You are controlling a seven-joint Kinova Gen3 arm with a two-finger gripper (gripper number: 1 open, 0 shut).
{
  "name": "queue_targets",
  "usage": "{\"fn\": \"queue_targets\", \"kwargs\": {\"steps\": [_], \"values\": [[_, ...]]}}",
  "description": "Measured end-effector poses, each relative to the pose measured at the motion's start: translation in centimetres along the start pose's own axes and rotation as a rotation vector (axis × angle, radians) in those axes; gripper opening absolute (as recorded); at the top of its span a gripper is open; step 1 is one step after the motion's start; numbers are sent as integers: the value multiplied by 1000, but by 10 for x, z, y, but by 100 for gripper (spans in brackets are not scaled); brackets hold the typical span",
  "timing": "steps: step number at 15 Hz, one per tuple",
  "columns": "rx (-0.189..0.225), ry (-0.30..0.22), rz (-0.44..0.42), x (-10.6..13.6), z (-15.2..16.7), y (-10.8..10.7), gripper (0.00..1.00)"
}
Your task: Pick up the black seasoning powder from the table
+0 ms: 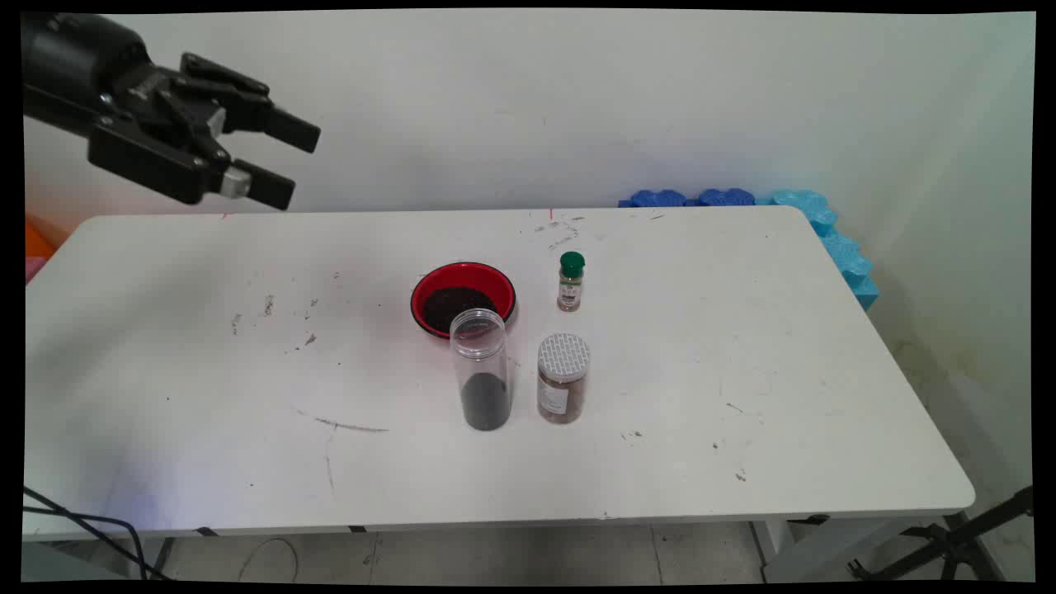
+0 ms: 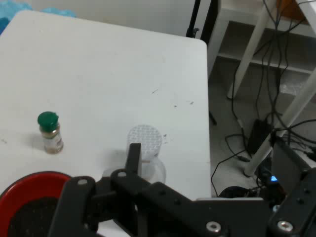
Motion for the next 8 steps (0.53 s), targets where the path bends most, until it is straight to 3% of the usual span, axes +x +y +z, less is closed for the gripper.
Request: {"fn": "queue_targets", "kwargs": {"steps": [8], "values": [[19,-29,-18,-58,29,-17,100]]}}
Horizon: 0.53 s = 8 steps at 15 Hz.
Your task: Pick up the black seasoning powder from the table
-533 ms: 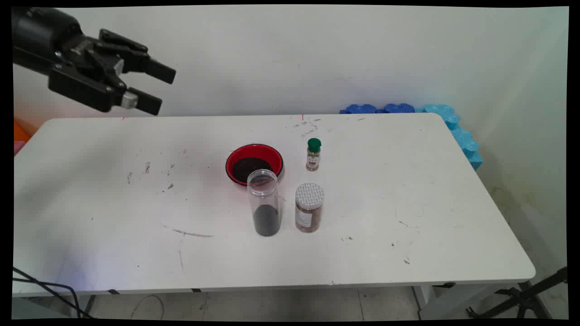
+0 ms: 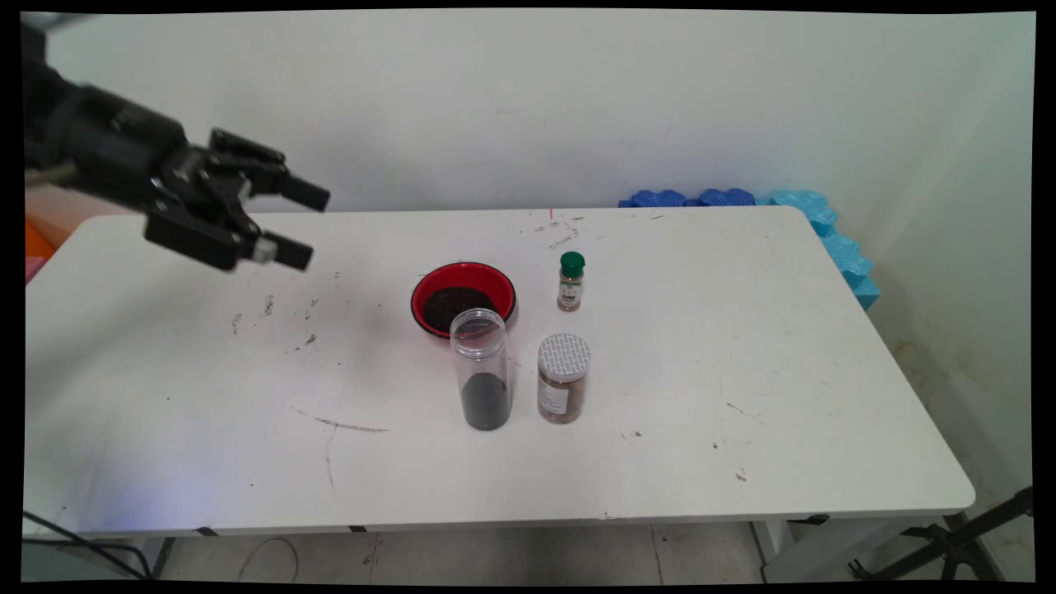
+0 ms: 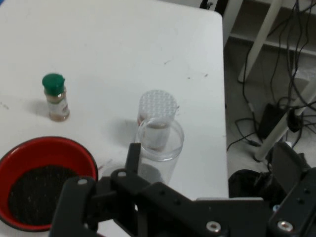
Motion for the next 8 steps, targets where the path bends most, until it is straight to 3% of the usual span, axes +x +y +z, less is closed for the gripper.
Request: {"fn": "queue_targets", "kwargs": {"steps": [8], "values": [[43,-27,0,-55,63,-3,100]]}}
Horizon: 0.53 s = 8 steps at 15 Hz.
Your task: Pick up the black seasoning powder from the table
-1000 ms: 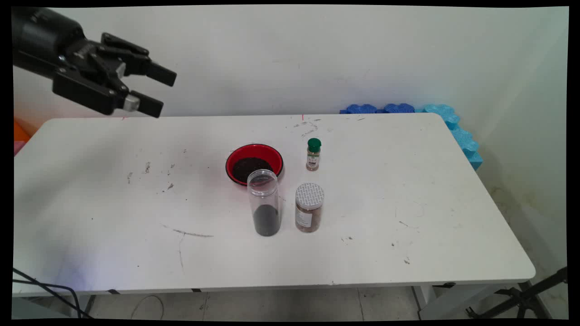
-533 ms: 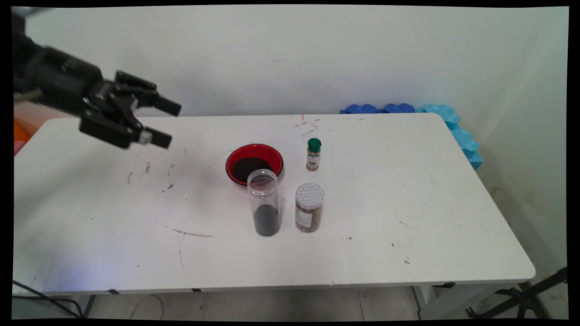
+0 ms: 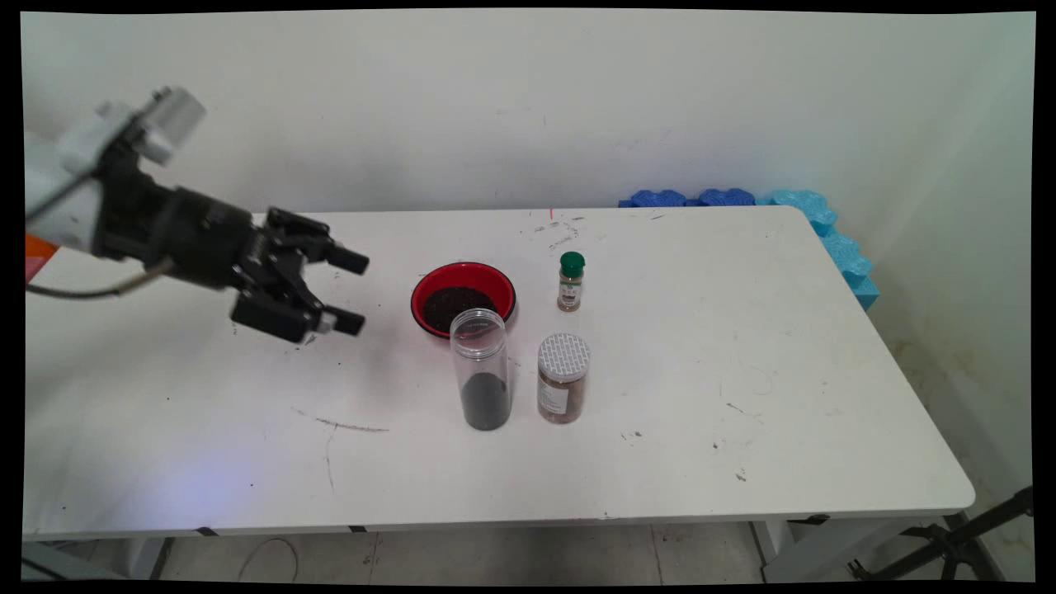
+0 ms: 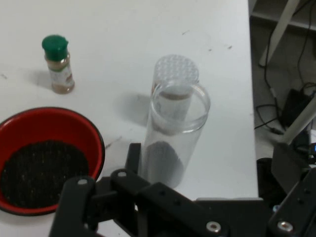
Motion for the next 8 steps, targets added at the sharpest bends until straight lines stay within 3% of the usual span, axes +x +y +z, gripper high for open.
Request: {"fn": "queue_targets", "kwargs": {"steps": [8], "values": [[23,-19,17,-40,54,-2,100]]}}
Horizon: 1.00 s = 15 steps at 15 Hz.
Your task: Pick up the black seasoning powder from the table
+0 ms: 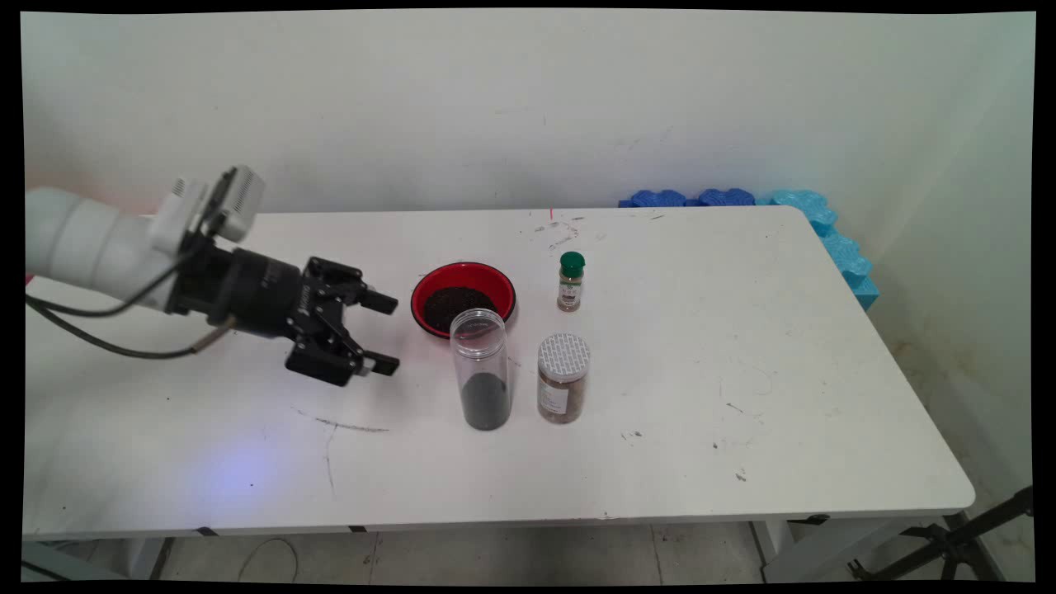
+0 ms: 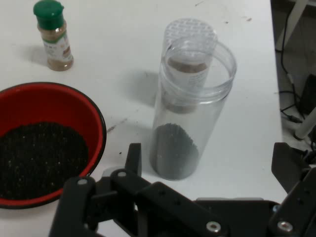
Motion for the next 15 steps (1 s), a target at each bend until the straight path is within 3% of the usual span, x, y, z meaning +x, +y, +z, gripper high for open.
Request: {"fn": "queue_targets", "kwargs": {"steps": [15], "values": [[-2,30,31,-15,79,-6,100]]}}
